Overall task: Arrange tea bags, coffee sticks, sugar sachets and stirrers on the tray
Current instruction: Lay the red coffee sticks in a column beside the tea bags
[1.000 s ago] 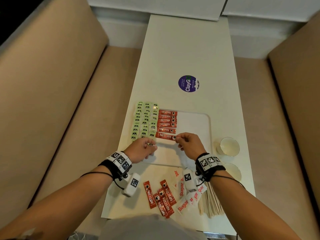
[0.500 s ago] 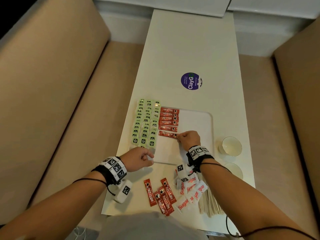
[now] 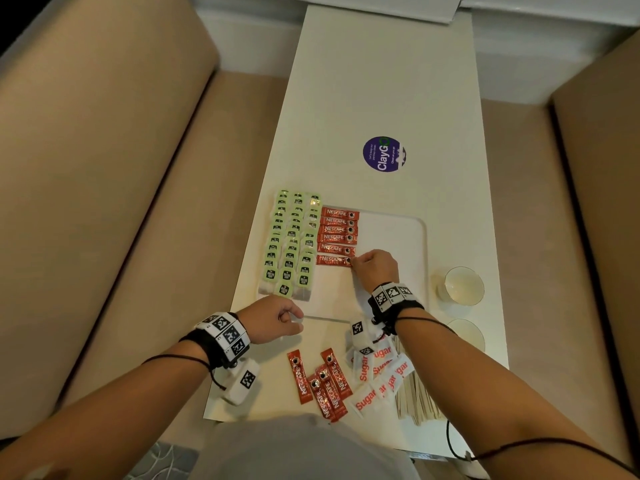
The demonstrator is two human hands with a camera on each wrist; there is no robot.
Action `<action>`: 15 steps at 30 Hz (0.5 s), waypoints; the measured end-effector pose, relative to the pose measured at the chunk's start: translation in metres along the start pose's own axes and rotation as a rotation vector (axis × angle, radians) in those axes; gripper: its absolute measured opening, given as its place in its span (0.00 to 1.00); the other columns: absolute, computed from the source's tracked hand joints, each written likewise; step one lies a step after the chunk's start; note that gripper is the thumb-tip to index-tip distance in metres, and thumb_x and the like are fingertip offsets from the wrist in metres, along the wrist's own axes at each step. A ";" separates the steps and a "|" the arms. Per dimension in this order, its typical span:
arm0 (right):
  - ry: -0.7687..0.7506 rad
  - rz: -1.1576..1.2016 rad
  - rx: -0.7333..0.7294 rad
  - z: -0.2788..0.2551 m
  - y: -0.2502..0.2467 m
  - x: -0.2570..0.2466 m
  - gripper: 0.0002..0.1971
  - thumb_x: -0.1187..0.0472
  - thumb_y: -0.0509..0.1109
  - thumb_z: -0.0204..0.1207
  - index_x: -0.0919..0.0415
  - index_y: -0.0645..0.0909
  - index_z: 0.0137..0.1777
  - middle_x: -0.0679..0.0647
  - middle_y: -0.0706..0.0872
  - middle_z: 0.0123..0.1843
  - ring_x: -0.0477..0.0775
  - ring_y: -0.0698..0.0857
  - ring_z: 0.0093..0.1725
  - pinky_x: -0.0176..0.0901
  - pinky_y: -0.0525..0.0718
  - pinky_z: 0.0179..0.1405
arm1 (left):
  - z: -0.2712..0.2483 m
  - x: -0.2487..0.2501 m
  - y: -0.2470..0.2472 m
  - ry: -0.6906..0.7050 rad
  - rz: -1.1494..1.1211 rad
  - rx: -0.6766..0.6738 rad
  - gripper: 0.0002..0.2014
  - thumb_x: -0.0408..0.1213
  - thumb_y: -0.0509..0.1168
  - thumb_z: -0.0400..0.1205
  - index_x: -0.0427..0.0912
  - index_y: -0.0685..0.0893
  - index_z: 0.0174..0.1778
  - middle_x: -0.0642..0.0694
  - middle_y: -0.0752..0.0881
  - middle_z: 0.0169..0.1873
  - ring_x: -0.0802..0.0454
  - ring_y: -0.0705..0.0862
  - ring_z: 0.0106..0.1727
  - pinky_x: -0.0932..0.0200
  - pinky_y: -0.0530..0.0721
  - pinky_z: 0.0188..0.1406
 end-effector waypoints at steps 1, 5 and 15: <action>-0.039 -0.020 0.018 -0.002 0.000 -0.004 0.08 0.52 0.74 0.81 0.56 0.89 0.49 0.49 0.87 0.45 0.52 0.84 0.46 0.42 0.81 0.48 | 0.000 0.000 0.000 0.000 0.000 -0.001 0.13 0.45 0.73 0.82 0.48 0.86 0.60 0.51 0.81 0.35 0.62 0.81 0.33 0.70 0.80 0.42; -0.253 -0.221 -0.037 -0.006 0.011 -0.031 0.10 0.53 0.70 0.83 0.51 0.91 0.58 0.51 0.92 0.53 0.56 0.89 0.51 0.49 0.87 0.53 | 0.000 -0.001 0.001 -0.002 0.016 -0.007 0.14 0.46 0.73 0.82 0.47 0.86 0.61 0.49 0.80 0.35 0.60 0.80 0.33 0.69 0.79 0.41; -0.341 -0.429 -0.095 0.004 0.026 -0.045 0.10 0.50 0.71 0.83 0.49 0.93 0.53 0.49 0.92 0.49 0.53 0.88 0.48 0.44 0.84 0.45 | -0.001 0.011 0.001 0.013 0.037 0.000 0.09 0.47 0.74 0.80 0.47 0.88 0.50 0.54 0.77 0.28 0.59 0.74 0.28 0.61 0.75 0.35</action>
Point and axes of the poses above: each hand's wrist, its own z-axis towards the middle knuckle, its own y-axis out of the palm, x = y × z, the point moved 6 cm from there along z, towards the middle knuckle
